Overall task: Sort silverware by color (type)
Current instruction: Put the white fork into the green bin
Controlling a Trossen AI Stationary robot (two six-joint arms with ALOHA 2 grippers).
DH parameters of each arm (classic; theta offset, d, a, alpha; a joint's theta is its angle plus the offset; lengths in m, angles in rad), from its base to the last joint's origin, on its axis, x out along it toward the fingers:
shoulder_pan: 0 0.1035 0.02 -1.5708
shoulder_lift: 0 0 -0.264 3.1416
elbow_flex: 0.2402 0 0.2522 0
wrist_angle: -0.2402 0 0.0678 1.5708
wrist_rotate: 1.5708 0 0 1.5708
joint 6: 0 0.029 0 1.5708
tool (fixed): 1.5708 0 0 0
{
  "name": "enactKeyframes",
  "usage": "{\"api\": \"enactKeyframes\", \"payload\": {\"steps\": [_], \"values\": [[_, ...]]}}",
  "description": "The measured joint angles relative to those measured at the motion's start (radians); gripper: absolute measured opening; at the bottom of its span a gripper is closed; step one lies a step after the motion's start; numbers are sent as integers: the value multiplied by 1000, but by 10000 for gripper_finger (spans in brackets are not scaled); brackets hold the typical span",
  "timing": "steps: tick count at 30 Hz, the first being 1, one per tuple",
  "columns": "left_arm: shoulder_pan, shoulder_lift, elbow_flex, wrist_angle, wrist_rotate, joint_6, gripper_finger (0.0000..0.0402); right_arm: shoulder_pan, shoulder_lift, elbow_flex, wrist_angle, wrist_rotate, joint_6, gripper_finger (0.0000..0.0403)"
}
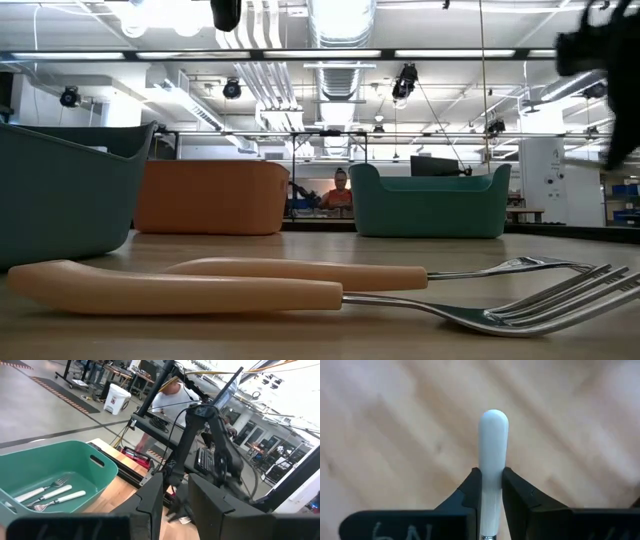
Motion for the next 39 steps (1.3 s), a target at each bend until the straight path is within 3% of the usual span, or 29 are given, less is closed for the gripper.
{"api": "enactKeyframes", "payload": {"steps": [5, 9, 16, 21, 28, 33, 39], "values": [[2, 0, 0, 0, 0, 0, 75, -100, -91, 63, 17, 199, -100, 40], [8, 0, 0, 0, 0, 0, 75, -202, -139, 113, 143, 324, -279, 40], [19, 0, 0, 6, -1, 0, 75, -405, -147, 195, 575, 337, -795, 40], [19, 0, 0, 14, -1, -8, 75, -560, -90, 287, 723, 195, -1043, 40], [19, 0, 0, 14, -1, -23, 75, -763, 52, 456, 710, -31, -1286, 40], [19, 0, 0, 18, -1, -52, 75, -904, 157, 543, 631, -153, -1442, 40], [19, -11, 0, 37, -1, -61, 75, -1067, 259, 568, 509, -225, -1662, 40]]}}
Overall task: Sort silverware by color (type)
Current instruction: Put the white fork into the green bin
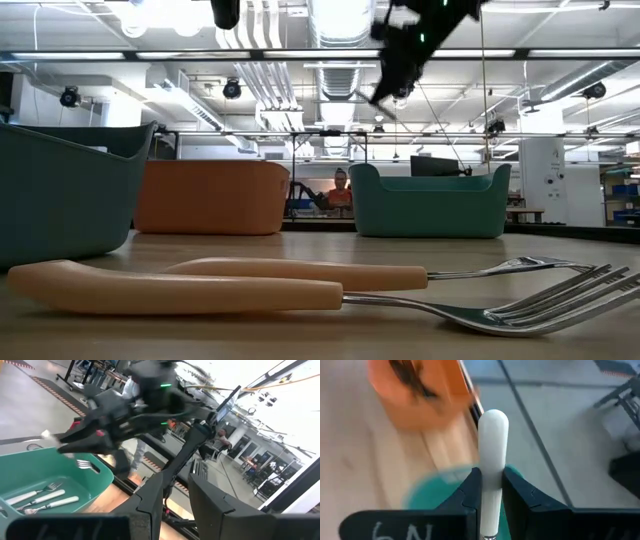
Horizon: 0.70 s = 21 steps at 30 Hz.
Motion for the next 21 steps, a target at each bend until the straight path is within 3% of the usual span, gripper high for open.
{"api": "enactKeyframes", "payload": {"steps": [4, 9, 21], "values": [[0, -2, 0, 11, 0, -1, 75, -96, 51, -17, -41, -34, -124, 40], [0, -3, 0, 11, 0, -4, 75, -199, 102, -29, -85, -202, -183, 40], [0, -3, 0, 9, -42, -7, 75, -286, 172, -43, -135, -245, -284, 40]]}}
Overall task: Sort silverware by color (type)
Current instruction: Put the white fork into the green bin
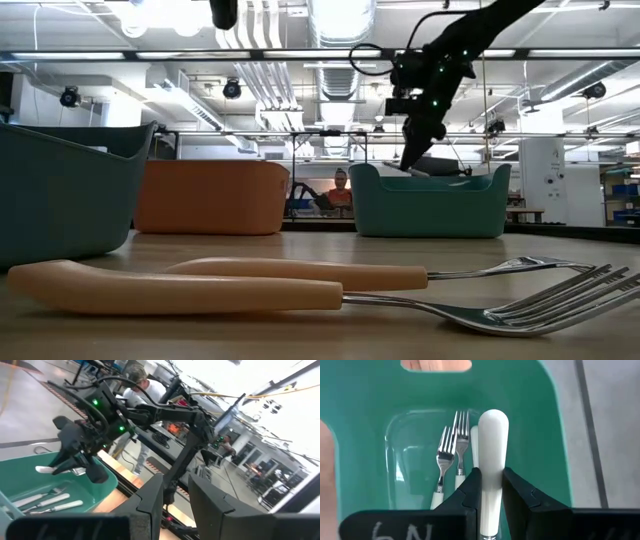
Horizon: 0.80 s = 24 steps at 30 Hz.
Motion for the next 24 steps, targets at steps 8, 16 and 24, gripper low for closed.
{"api": "enactKeyframes", "payload": {"steps": [8, 16, 24], "values": [[0, 0, 0, -3, -34, 0, 75, 0, 68, 0, -2, 0, -4, 40], [0, 0, 0, -2, -35, 0, 75, 0, 115, -1, -1, 9, -6, 40], [3, 0, 0, -1, -37, 0, 75, 0, 177, -1, 3, 9, -3, 40]]}}
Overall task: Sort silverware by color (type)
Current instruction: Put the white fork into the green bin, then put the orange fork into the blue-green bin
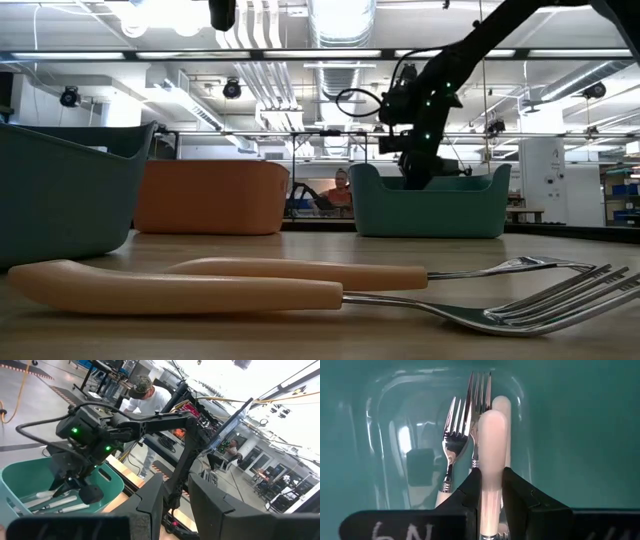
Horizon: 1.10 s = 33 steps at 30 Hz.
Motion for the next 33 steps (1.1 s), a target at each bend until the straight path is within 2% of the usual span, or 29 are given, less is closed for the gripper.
{"api": "enactKeyframes", "payload": {"steps": [9, 14, 22, 33], "values": [[0, 0, 0, 0, -25, 0, 75, 0, 40, 1, 13, 13, -3, 41], [0, 0, 0, 0, -26, 0, 75, 0, 46, 1, 24, 7, 4, 65], [0, 0, 0, 0, -26, 0, 75, 1, 37, 9, 20, -4, 45, 60], [0, 0, 0, 0, -25, 0, 75, 3, 35, 39, -49, -1, 66, 99]]}}
